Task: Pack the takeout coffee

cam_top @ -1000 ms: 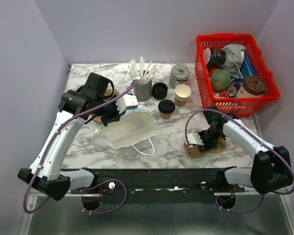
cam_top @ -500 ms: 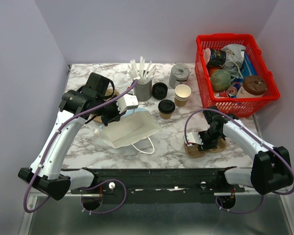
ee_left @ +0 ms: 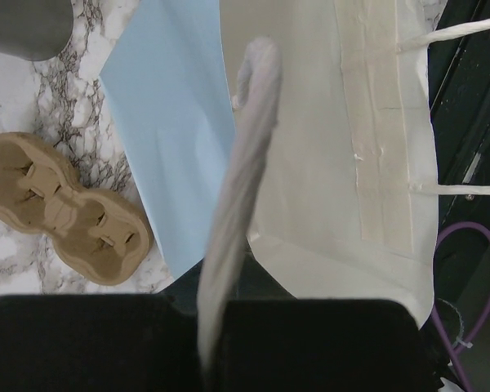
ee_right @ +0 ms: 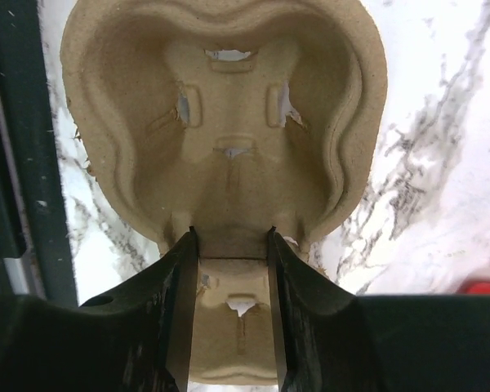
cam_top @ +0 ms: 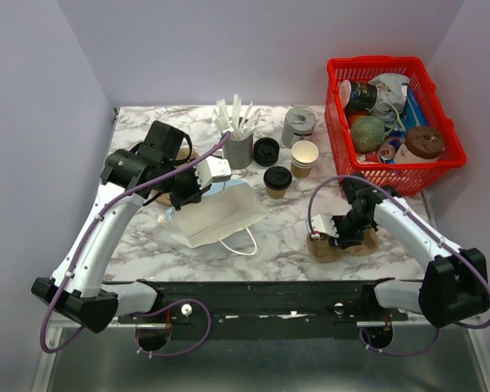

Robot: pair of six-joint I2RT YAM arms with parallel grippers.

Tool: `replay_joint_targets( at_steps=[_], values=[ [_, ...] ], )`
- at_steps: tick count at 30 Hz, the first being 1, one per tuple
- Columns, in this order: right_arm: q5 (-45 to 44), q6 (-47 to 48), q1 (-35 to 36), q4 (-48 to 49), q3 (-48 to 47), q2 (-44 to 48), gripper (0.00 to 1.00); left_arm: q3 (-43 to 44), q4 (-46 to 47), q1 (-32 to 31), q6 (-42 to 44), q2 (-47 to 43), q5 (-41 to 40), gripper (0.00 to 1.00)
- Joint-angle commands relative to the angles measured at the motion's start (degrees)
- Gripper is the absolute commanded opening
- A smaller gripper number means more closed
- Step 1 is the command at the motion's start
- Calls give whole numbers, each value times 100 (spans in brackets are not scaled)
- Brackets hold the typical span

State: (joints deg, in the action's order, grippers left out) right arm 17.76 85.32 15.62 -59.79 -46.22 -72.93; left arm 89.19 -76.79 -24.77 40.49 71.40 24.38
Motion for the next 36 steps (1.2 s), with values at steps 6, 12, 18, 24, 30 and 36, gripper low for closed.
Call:
replay_joint_targets(
  at_steps=[6, 12, 18, 24, 30, 36],
  values=[
    [1447, -1025, -15, -1816, -2073, 929, 1, -165, -416, -27, -384, -29, 374, 0],
    [2738, -2966, 81, -1361, -4841, 710, 1, -16, -283, -27, -691, 6, 970, 0],
    [3339, -4505, 975, -149, -6811, -106, 1, 125, -310, -27, -806, 208, 1201, 0],
    [3366, -4788, 2592, 617, -6998, -371, 1, 354, -380, -27, -806, 366, 1288, 0],
    [3708, -4384, 3272, 968, -6287, -433, 1, 520, -450, -27, -683, 551, 1306, 0],
    [3858, -4190, 3615, 1724, -5531, -337, 1, 714, -372, -27, -989, 735, 1437, 0]
  ],
)
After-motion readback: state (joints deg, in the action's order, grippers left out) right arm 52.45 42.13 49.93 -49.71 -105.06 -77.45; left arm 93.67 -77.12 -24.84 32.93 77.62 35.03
